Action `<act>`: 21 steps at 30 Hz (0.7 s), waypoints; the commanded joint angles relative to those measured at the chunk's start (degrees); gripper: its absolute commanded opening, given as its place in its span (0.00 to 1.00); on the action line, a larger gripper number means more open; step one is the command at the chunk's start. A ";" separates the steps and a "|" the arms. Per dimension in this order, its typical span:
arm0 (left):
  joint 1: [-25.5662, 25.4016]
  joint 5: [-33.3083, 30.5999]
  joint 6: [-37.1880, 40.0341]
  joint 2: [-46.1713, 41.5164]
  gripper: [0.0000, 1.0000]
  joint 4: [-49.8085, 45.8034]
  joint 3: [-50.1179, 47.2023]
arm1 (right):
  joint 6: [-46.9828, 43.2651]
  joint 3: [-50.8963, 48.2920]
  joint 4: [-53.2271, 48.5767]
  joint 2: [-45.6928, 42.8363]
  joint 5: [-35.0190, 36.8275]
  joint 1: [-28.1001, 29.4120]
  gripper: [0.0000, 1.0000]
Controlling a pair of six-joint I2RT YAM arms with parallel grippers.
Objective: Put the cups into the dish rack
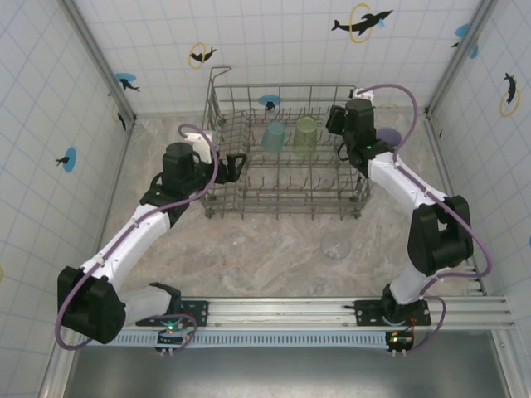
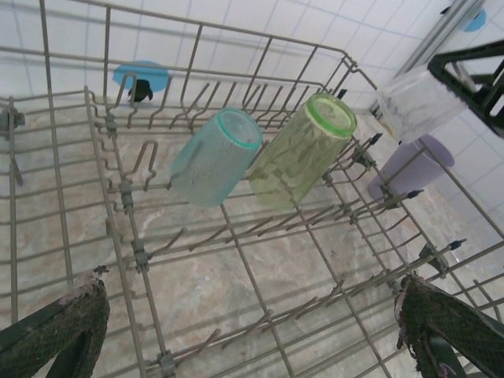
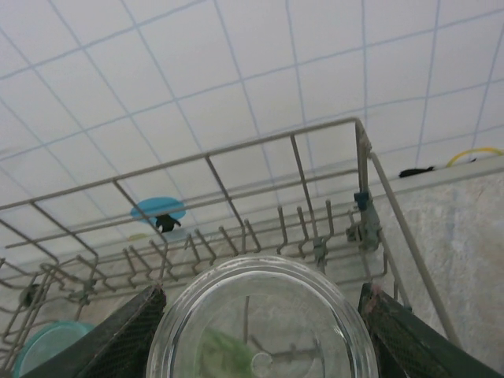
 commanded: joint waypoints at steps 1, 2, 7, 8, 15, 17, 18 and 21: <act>1.84 -2.12 -2.21 -2.01 0.97 0.54 -1.62 | -2.74 4.07 0.49 2.49 3.70 -0.18 0.48; 2.16 -1.25 -2.78 -2.02 0.97 1.37 -1.95 | -2.91 4.88 0.10 3.34 3.79 -0.19 0.48; 3.16 2.12 -4.67 -1.24 0.97 2.16 -1.55 | -3.11 6.97 -1.18 6.59 5.09 -0.18 0.47; 3.64 2.69 -5.17 -1.14 0.97 2.55 -1.63 | -3.22 7.10 -1.20 7.13 5.37 -0.15 0.47; 5.99 6.10 -8.72 -1.76 0.97 5.63 -2.51 | -3.91 8.03 -3.45 9.74 6.58 -0.57 0.47; 6.08 7.21 -9.23 -2.00 0.97 6.13 -2.45 | -3.81 8.10 -3.74 10.49 6.18 -0.81 0.47; 6.11 7.88 -9.35 -2.17 0.97 6.51 -2.58 | -3.81 8.21 -3.84 10.73 6.03 -0.89 0.47; 6.14 10.54 -10.23 -3.02 0.97 8.27 -3.03 | -3.48 8.27 -3.98 11.31 5.84 -1.10 0.47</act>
